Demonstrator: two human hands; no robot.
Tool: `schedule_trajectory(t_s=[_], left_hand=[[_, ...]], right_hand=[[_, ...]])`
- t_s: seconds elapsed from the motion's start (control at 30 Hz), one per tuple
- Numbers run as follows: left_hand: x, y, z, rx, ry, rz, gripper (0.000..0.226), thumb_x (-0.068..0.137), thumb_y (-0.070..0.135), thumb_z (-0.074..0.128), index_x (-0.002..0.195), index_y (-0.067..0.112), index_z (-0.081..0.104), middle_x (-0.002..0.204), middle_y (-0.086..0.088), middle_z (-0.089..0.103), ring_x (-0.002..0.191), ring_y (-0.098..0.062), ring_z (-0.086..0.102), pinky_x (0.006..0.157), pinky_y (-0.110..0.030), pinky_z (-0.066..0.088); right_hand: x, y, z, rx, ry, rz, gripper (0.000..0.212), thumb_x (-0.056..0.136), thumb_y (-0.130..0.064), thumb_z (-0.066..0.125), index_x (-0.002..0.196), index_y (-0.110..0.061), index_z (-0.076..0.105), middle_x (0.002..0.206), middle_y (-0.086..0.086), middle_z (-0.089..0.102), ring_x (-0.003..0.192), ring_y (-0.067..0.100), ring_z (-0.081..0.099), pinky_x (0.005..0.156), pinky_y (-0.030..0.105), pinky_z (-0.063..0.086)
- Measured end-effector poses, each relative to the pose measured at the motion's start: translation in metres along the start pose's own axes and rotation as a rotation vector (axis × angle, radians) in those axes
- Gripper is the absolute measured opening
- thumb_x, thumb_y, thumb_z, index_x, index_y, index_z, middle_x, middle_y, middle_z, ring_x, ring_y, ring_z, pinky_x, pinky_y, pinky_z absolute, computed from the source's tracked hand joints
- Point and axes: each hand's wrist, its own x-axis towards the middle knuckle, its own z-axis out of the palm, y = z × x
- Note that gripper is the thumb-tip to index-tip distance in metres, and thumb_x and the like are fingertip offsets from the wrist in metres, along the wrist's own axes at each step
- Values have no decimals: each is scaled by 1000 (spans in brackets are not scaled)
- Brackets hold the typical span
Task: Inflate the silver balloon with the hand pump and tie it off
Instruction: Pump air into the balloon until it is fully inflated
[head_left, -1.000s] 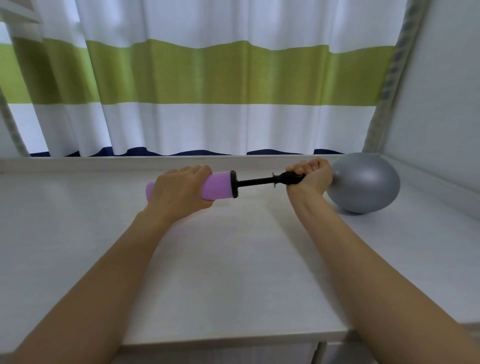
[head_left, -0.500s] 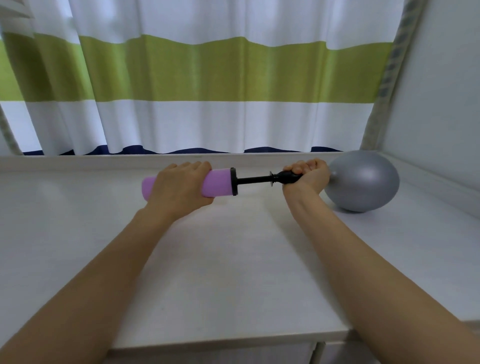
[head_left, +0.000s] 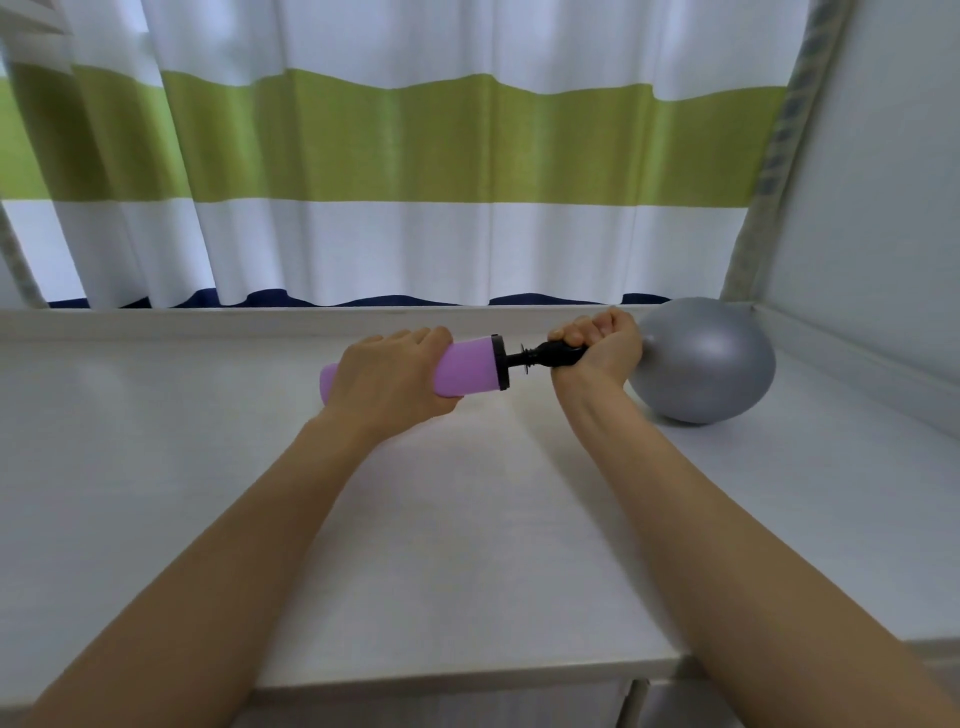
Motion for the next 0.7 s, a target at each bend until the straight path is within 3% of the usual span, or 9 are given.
schedule_trajectory(t_s=[0.37, 0.7], left_hand=[[-19, -61, -10, -7, -100, -151, 36, 64, 40, 71, 92, 26, 54, 76, 11, 56, 66, -17, 45, 60, -28, 30], [-1, -15, -8, 53, -8, -1, 38, 61, 36, 74, 88, 18, 55, 75, -1, 63, 59, -20, 41, 58, -28, 29]], right_hand=[[15, -30, -12, 71, 61, -71, 34, 86, -12, 33, 54, -20, 23, 37, -7, 22, 30, 12, 26, 42, 17, 29], [4, -11, -4, 66, 42, -35, 35, 86, -13, 34, 54, -20, 24, 36, -8, 23, 29, 11, 26, 42, 18, 30]])
